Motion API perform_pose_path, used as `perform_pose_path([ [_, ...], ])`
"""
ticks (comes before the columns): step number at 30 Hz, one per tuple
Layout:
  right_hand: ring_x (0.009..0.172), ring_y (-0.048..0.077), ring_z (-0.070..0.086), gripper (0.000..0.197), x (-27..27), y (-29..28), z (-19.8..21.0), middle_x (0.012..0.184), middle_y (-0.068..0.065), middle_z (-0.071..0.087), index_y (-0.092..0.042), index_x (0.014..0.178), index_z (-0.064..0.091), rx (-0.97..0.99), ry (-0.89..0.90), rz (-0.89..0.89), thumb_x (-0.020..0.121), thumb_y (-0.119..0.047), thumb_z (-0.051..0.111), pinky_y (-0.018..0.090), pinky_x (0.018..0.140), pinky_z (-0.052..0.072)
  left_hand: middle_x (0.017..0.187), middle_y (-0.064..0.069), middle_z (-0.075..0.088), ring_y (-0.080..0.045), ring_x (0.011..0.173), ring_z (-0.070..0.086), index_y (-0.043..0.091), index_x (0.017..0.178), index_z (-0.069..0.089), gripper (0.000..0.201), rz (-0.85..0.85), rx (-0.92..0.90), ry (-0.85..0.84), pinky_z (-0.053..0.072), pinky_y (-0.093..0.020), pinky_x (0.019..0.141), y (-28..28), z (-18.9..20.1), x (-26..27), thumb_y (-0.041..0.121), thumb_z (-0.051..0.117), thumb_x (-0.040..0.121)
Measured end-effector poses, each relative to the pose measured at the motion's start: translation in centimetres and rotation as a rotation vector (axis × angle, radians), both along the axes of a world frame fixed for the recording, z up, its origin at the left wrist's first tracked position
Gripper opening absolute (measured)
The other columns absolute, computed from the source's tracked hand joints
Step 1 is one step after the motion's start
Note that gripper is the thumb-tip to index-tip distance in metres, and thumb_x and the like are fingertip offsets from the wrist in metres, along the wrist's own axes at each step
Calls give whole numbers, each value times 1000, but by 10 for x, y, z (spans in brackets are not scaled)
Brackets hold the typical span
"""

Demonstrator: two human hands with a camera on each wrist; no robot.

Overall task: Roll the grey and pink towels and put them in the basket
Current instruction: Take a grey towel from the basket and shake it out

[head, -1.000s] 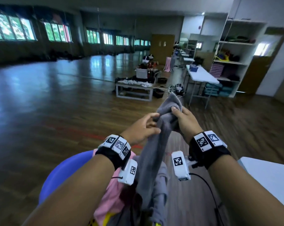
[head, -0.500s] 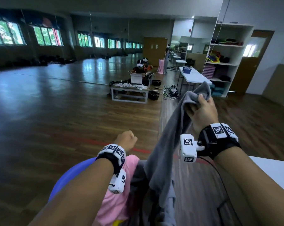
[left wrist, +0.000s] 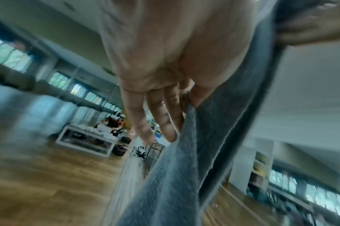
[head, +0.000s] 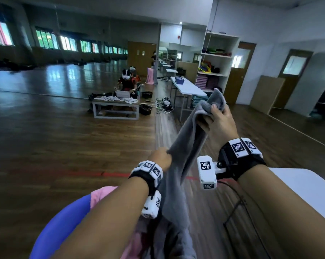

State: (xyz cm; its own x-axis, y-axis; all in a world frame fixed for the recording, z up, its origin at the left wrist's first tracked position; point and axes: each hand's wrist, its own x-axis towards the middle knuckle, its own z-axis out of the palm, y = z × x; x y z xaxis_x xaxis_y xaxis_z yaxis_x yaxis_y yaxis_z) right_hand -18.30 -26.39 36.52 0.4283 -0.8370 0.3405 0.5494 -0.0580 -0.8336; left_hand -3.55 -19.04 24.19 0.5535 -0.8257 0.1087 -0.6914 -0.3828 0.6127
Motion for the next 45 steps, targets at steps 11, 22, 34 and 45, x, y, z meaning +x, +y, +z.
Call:
perform_pose_path([
  [11,100,29,60,8,-51,-19,-22,107,14,63,-28,85,54,-206,445,-607,92,-31,54,50,94,47,99,-14,58,-28,96,55,7,99,56,20,-63,-385,169,35,-29,71,-10,105,62,13,37,101],
  [22,134,10,35,98,-69,-50,-22,146,-4,39,-16,143,35,-655,777,-356,65,-51,82,22,108,31,94,-3,62,-20,91,57,10,101,62,21,-563,-436,-154,45,-37,87,-57,225,-41,22,45,102],
  [34,106,31,58,29,-176,-175,-42,115,5,65,-30,111,54,-653,1011,-503,87,-18,45,26,75,34,109,-9,64,-31,96,62,21,116,47,56,-348,141,-776,48,-35,73,-152,139,-136,45,76,76],
  [45,98,39,58,22,-263,-271,-46,114,13,64,-30,106,51,-484,1059,-641,87,-23,42,33,73,36,114,-16,65,-41,103,61,26,107,60,22,145,171,-360,48,-41,82,-189,37,-146,20,53,87],
])
